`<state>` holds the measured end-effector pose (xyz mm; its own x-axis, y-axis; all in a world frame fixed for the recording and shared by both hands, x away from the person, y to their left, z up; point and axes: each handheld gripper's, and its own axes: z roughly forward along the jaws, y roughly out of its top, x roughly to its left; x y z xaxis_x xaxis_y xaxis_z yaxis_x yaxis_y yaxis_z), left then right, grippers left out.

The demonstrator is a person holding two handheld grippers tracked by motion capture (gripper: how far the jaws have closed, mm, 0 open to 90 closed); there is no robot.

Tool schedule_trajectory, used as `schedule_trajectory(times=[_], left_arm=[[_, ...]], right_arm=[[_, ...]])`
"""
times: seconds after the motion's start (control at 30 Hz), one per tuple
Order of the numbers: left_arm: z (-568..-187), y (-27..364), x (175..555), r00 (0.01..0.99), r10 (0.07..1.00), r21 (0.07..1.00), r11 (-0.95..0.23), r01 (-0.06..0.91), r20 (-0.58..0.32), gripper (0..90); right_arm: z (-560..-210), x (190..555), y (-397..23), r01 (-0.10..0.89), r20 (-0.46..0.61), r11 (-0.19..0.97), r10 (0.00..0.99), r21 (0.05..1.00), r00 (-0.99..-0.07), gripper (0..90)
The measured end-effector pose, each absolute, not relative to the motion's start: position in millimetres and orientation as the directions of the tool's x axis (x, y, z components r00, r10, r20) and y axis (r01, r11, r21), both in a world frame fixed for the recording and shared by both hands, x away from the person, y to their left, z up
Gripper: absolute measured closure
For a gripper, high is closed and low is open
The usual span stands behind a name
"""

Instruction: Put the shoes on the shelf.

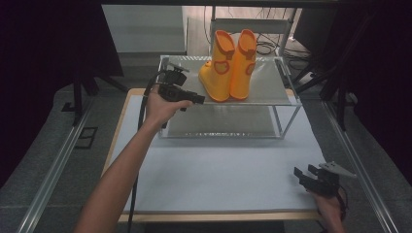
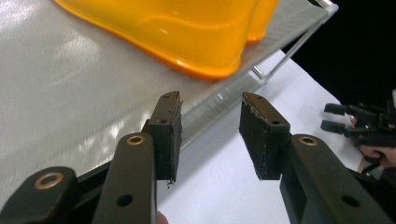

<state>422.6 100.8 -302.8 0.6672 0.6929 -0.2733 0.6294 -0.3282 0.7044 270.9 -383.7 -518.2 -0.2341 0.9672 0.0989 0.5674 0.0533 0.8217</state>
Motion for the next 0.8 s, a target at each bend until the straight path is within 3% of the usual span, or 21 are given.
schedule_trajectory(times=[0.4, 0.8], left_arm=[[-313.7, 128.9, 381.7, 0.702, 0.655, 0.728, -0.332, 0.600, -0.279, 56.4], [-350.9, 158.5, 348.5, 0.702, 0.651, 0.718, -0.337, 0.609, -0.290, 55.3]], right_arm=[[-517.1, 270.2, -382.4, 0.564, 0.094, 0.058, 0.967, 0.824, -0.237, 36.6], [-518.5, 270.4, -379.5, 0.568, 0.093, 0.064, 0.966, 0.820, -0.242, 36.6]])
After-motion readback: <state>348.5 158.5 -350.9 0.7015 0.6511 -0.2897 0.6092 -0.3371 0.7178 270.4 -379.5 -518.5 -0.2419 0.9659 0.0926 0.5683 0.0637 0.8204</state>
